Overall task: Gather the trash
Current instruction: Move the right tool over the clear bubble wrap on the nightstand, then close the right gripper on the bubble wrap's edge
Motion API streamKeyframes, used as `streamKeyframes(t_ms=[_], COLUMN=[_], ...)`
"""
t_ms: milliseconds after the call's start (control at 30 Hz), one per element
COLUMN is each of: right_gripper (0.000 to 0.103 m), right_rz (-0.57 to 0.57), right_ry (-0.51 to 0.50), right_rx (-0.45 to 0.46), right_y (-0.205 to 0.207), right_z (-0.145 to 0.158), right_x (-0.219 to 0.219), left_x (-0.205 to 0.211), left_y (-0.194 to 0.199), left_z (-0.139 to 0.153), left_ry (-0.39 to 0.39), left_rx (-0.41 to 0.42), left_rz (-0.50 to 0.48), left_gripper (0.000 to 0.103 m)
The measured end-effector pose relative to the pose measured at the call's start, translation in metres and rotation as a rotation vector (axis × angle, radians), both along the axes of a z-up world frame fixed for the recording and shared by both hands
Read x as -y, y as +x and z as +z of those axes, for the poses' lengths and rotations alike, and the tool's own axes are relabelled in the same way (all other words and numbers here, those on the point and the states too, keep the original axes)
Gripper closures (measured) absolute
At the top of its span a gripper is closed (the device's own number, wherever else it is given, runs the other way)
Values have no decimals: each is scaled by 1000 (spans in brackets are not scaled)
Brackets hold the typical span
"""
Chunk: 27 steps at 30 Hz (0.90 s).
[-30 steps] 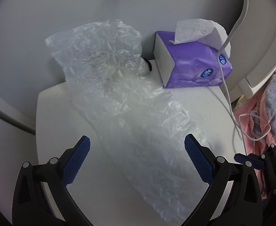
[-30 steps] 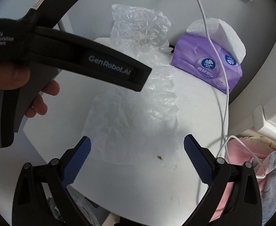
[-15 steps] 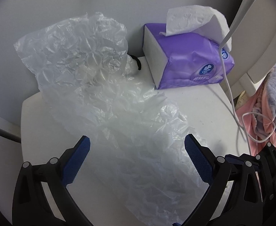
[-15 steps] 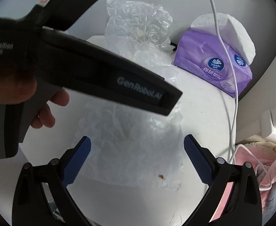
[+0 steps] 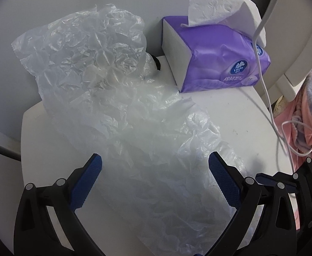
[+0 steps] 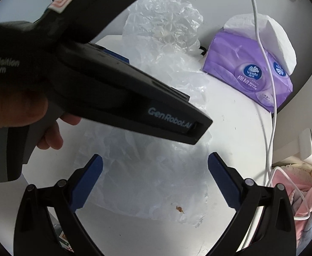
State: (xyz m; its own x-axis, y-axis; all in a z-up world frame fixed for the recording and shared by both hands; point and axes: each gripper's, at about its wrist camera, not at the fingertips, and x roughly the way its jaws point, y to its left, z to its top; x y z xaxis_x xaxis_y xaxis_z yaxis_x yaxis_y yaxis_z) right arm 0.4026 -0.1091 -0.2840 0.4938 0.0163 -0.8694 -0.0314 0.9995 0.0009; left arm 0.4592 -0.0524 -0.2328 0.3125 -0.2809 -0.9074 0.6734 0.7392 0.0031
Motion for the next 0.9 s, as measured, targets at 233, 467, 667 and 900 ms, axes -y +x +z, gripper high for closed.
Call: streamKeyframes(t_ms=[233,467,667,900], right_gripper=[20,31,39,57], right_rz=[-11,-24,-20,-13], right_ry=[-7,0,-3,-7], right_rx=[2,13,17,25], right_y=[-9,-11,-9,-19], right_z=[-8,-5,-4,0], right_x=[-10,1,6,14], left_x=[6,4,-2,-5], left_y=[-9,-17,-19,-19], left_z=[-7,-8,-7,-5], left_ry=[-5,-8,-21,-34], left_rx=[10,20,11,-1], left_rz=[17,34,54,48], left_gripper=[6,6,6,9])
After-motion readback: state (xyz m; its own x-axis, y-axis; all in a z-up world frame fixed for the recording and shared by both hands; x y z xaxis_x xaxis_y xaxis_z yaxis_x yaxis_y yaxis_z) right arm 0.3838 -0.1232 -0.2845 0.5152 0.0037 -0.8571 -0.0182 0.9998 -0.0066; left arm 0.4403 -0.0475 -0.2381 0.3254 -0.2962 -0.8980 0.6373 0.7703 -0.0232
